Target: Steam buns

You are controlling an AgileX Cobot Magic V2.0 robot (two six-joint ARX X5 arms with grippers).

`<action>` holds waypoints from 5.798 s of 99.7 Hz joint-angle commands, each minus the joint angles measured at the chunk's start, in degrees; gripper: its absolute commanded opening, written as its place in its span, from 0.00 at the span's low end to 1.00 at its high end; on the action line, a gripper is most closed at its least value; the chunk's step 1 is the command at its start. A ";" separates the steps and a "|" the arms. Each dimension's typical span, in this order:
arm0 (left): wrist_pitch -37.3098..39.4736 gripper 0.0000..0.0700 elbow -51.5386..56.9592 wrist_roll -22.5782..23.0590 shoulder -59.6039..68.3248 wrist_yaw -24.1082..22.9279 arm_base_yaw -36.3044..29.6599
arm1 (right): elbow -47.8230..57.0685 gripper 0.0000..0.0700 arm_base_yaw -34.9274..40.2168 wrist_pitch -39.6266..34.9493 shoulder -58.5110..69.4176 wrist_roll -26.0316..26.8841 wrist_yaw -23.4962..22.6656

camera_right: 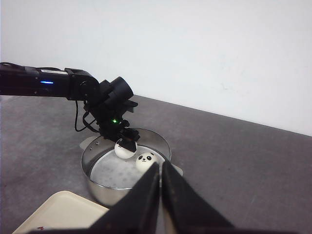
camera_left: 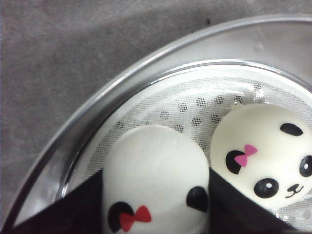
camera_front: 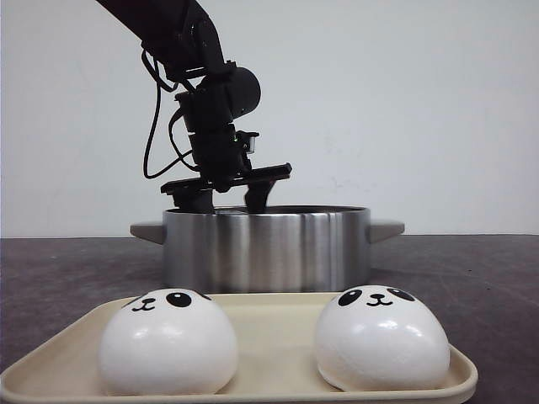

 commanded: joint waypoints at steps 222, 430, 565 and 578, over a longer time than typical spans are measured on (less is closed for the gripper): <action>-36.74 0.00 36.24 1.20 -47.93 -5.75 -19.10 | 0.81 0.00 0.28 9.66 0.59 -0.87 -2.19; -13.84 0.00 -36.30 -0.70 -93.26 -8.79 -19.12 | -25.09 0.81 19.45 15.96 46.49 28.09 -10.49; -13.49 0.00 -36.30 2.23 -93.26 -8.74 -19.12 | -24.06 0.00 19.37 24.81 57.66 30.91 -10.27; -13.46 0.00 -36.30 2.21 -93.26 -8.76 -19.12 | -19.37 0.00 19.98 26.34 52.94 30.45 -10.60</action>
